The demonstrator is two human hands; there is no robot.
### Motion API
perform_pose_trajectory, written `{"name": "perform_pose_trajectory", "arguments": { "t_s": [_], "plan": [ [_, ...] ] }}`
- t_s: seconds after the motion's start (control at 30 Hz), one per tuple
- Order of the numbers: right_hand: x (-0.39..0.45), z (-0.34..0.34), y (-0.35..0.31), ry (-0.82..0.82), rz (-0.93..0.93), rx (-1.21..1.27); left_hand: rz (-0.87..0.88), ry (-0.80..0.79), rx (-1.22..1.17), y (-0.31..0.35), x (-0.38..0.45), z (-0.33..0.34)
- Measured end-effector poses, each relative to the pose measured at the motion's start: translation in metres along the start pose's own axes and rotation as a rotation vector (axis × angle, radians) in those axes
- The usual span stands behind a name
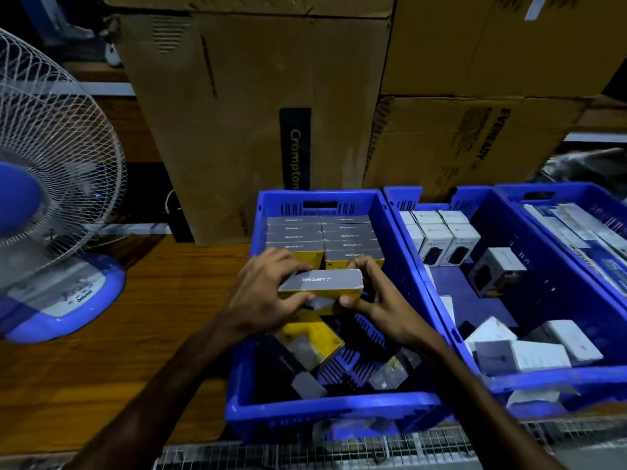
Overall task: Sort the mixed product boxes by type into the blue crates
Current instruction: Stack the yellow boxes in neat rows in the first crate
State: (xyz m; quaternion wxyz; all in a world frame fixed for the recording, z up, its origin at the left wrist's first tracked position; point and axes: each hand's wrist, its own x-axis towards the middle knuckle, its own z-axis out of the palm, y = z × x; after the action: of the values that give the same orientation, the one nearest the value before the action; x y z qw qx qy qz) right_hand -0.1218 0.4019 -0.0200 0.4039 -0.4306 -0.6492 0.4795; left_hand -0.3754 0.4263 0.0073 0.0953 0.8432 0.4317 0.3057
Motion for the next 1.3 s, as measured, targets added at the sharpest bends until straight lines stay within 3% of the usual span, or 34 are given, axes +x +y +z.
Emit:
{"name": "perform_pose_trajectory", "arguments": {
  "t_s": [0.13, 0.3, 0.47, 0.93, 1.3],
  "plan": [
    [0.011, -0.003, 0.002, 0.033, -0.034, -0.133, 0.038, -0.069, 0.200, -0.011, 0.009, -0.007],
    [0.011, -0.045, 0.001, 0.292, -0.097, -0.524, 0.023, -0.119, 0.389, -0.030, 0.028, -0.009],
    [-0.003, -0.091, 0.020, 0.388, 0.063, -0.740, 0.005, -0.187, 0.542, -0.042, 0.051, -0.006],
    [-0.020, -0.095, 0.044, 0.452, 0.112, -0.645, -0.112, -0.373, 0.635, -0.054, 0.099, 0.015],
    [-0.020, -0.095, 0.046, 0.454, 0.111, -0.566, -0.176, -0.421, 0.721, -0.052, 0.097, 0.044]
  ]
}}
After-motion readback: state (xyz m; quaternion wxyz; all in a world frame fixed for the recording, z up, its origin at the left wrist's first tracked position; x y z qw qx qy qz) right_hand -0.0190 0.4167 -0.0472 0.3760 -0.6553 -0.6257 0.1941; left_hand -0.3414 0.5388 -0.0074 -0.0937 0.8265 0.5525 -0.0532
